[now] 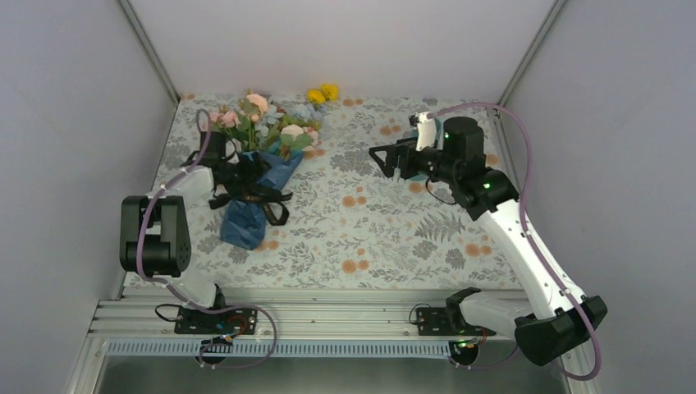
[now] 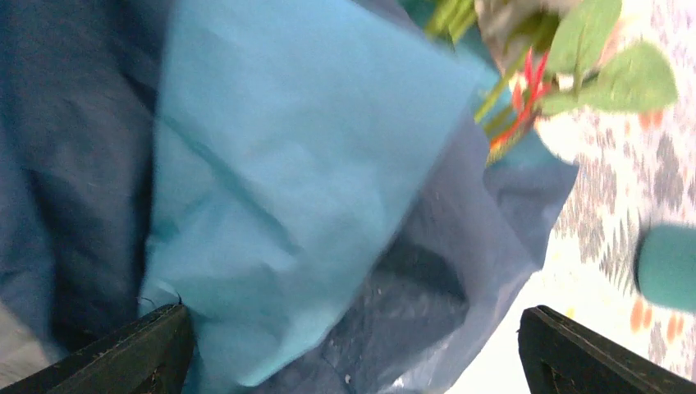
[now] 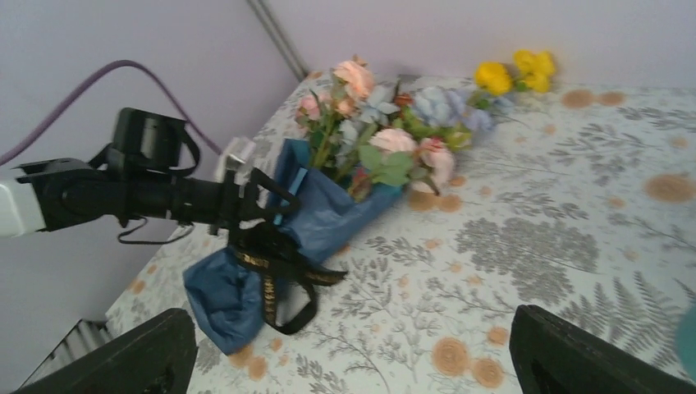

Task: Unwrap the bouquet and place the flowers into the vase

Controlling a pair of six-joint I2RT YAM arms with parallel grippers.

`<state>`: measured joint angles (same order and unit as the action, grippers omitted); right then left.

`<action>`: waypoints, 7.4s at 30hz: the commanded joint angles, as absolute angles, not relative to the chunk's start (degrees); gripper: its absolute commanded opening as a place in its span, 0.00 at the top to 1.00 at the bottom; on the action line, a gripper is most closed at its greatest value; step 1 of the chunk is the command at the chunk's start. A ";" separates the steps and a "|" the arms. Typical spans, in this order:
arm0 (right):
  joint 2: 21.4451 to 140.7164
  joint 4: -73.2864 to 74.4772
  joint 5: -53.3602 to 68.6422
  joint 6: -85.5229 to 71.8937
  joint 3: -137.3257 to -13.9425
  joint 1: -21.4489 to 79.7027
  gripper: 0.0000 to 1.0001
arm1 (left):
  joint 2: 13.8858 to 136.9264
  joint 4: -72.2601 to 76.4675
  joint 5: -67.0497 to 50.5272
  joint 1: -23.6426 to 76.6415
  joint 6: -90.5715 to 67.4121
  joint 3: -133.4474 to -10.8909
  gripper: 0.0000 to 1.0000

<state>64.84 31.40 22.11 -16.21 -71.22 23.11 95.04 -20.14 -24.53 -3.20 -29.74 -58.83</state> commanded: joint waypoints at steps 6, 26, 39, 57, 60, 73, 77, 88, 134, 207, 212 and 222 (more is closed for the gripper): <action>67.74 15.49 24.16 -11.37 -65.15 32.56 0.08 | 87.20 -16.97 -26.03 7.42 -38.33 -51.23 0.01; 102.52 1.66 23.81 23.19 -72.55 49.64 0.63 | 78.45 -23.37 -29.03 -4.99 -31.23 -47.03 0.09; 122.32 9.94 18.98 30.43 -93.11 50.56 0.67 | 80.41 -21.91 -32.65 -6.47 -28.77 -45.02 0.22; 129.15 15.21 20.11 37.43 -99.19 49.66 0.87 | 89.54 -15.76 -31.63 -6.67 -31.40 -48.54 0.31; 127.54 15.52 20.16 37.05 -99.02 49.60 0.96 | 92.54 -13.80 -32.56 -6.64 -32.86 -48.62 0.36; 100.72 3.85 10.88 24.09 -76.04 50.14 0.96 | 95.00 -11.23 -32.77 -6.06 -31.79 -47.99 0.98; 91.51 0.30 2.55 20.59 -68.86 50.29 0.96 | 93.53 -11.64 -32.20 -5.27 -30.88 -47.65 0.98; 69.03 2.03 -14.31 15.60 -62.22 50.35 0.96 | 93.41 -13.42 -29.81 -3.26 -30.52 -47.84 0.98; 97.74 2.66 13.11 17.22 -66.95 52.21 0.72 | 84.35 -21.13 -31.56 -4.60 -29.93 -47.82 0.56; 95.93 6.68 -3.10 0.32 -68.02 57.28 0.96 | 96.04 -12.71 -28.73 -0.36 -31.42 -44.83 0.77; 92.79 5.20 -0.79 9.06 -67.80 57.35 0.96 | 95.69 -12.98 -28.92 -0.03 -31.73 -45.15 0.77; 102.75 6.15 4.58 27.22 -70.88 57.48 0.65 | 94.68 -12.20 -29.78 0.44 -31.99 -44.13 0.77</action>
